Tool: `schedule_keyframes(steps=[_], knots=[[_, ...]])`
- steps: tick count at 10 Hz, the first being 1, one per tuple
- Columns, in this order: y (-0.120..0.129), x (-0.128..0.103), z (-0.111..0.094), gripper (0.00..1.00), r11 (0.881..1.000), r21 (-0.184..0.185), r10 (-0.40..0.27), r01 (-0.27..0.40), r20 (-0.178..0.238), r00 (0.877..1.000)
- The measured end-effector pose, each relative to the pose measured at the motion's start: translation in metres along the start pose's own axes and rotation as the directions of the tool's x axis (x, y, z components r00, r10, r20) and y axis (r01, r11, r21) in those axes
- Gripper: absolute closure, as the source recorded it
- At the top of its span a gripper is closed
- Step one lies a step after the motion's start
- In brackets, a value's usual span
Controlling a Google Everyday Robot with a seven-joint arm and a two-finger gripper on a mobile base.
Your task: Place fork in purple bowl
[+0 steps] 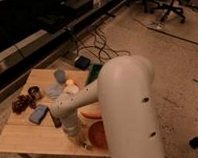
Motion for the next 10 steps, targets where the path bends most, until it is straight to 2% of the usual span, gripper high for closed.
schedule_keyframes(steps=[2, 3, 4, 6, 7, 8, 9, 10], knots=[[-0.004, 0.003, -0.012, 1.00, 1.000, 0.009, 0.029, -0.029, 0.023, 0.999], [-0.010, 0.009, -0.025, 1.00, 0.998, 0.019, 0.059, -0.059, 0.035, 0.998], [-0.015, 0.017, -0.043, 1.00, 0.996, 0.029, 0.088, -0.090, 0.048, 0.995], [-0.025, 0.039, -0.092, 1.00, 0.986, 0.053, 0.153, -0.158, 0.076, 0.985], [-0.029, 0.048, -0.114, 1.00, 0.981, 0.064, 0.179, -0.185, 0.090, 0.980], [-0.037, 0.066, -0.144, 1.00, 0.969, 0.081, 0.224, -0.233, 0.113, 0.968], [-0.041, 0.077, -0.161, 1.00, 0.961, 0.089, 0.251, -0.262, 0.126, 0.960], [-0.046, 0.097, -0.184, 1.00, 0.946, 0.098, 0.292, -0.308, 0.148, 0.945]])
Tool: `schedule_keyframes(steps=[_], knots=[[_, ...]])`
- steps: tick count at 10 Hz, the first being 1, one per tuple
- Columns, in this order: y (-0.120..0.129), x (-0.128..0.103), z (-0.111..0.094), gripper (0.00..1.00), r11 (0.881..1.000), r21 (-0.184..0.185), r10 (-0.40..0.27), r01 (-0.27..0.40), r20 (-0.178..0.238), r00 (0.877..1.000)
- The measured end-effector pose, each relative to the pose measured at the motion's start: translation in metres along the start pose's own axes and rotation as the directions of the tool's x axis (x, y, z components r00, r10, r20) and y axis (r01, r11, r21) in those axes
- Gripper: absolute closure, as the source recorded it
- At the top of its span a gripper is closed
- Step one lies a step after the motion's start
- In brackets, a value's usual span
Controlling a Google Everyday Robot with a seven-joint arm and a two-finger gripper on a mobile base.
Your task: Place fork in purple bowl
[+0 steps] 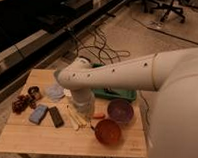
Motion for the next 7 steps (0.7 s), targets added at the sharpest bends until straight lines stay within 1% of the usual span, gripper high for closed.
schedule_keyframes(steps=[1, 2, 3, 4, 5, 6, 7], knots=[[-0.017, 0.021, -0.021, 1.00, 0.998, 0.014, 0.057, -0.057, 0.019, 0.998], [-0.035, 0.046, -0.035, 1.00, 0.993, 0.025, 0.115, -0.115, 0.035, 0.993], [-0.048, 0.066, -0.042, 1.00, 0.987, 0.029, 0.156, -0.158, 0.046, 0.987], [-0.063, 0.090, -0.048, 1.00, 0.977, 0.032, 0.208, -0.210, 0.056, 0.976], [-0.081, 0.119, -0.053, 1.00, 0.962, 0.032, 0.269, -0.272, 0.073, 0.960], [-0.093, 0.139, -0.055, 1.00, 0.948, 0.030, 0.314, -0.318, 0.084, 0.946], [-0.104, 0.157, -0.056, 1.00, 0.930, 0.024, 0.363, -0.367, 0.093, 0.927]])
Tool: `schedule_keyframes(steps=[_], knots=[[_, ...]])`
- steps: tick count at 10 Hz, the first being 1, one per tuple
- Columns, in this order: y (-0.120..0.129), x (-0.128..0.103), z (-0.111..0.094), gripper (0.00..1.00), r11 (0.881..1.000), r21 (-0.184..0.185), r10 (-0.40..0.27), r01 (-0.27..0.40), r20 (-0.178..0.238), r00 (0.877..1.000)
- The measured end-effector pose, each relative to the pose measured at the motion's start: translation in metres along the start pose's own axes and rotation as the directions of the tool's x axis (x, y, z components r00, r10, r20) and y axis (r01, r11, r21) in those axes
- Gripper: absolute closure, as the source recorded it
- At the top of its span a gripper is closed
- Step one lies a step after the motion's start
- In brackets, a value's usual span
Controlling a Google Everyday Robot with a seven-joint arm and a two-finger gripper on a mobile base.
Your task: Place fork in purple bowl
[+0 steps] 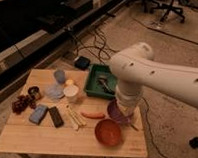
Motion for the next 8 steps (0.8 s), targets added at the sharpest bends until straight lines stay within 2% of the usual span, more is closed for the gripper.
schedule_keyframes(steps=[1, 2, 8], knots=[[-0.0160, 0.0114, 0.0015, 1.00, 0.999, -0.003, 0.052, -0.052, 0.003, 0.999], [-0.0200, 0.0140, 0.0018, 1.00, 0.998, -0.004, 0.068, -0.068, 0.006, 0.998], [-0.0172, 0.0116, 0.0020, 1.00, 0.998, -0.008, 0.066, -0.066, 0.009, 0.998]])
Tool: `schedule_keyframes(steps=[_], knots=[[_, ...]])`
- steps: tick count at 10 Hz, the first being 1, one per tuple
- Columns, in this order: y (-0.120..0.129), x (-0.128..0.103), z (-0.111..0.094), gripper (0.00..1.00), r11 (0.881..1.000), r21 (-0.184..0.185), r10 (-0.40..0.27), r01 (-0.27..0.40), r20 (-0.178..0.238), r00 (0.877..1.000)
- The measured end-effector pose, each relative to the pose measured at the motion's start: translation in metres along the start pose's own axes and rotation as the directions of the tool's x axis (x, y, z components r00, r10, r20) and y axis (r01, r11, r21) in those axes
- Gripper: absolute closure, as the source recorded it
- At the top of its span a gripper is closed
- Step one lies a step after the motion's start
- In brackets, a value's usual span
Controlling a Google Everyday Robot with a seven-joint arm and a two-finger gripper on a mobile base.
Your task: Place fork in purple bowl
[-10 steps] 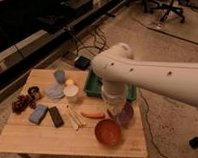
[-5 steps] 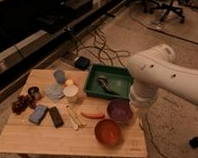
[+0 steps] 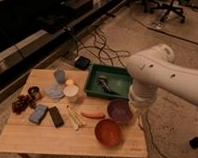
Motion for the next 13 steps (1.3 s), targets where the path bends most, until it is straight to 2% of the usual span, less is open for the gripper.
schedule_keyframes(steps=[2, 3, 5, 6, 8, 9, 11, 13], knots=[[-0.001, 0.000, 0.001, 1.00, 1.000, -0.001, 0.000, 0.000, 0.000, 1.000], [-0.002, -0.003, 0.002, 1.00, 1.000, -0.021, -0.002, 0.003, 0.017, 1.000], [-0.019, -0.010, 0.007, 1.00, 0.997, -0.080, 0.003, 0.000, 0.045, 0.999], [-0.032, -0.026, 0.010, 1.00, 0.993, -0.118, 0.002, 0.006, 0.071, 0.997], [-0.046, -0.036, 0.014, 1.00, 0.989, -0.147, 0.010, 0.005, 0.098, 0.995], [-0.059, -0.040, 0.021, 1.00, 0.984, -0.178, 0.025, -0.003, 0.118, 0.993], [-0.069, -0.045, 0.027, 1.00, 0.977, -0.213, 0.038, -0.006, 0.146, 0.989], [-0.077, -0.049, 0.039, 1.00, 0.967, -0.255, 0.056, 0.002, 0.221, 0.974]])
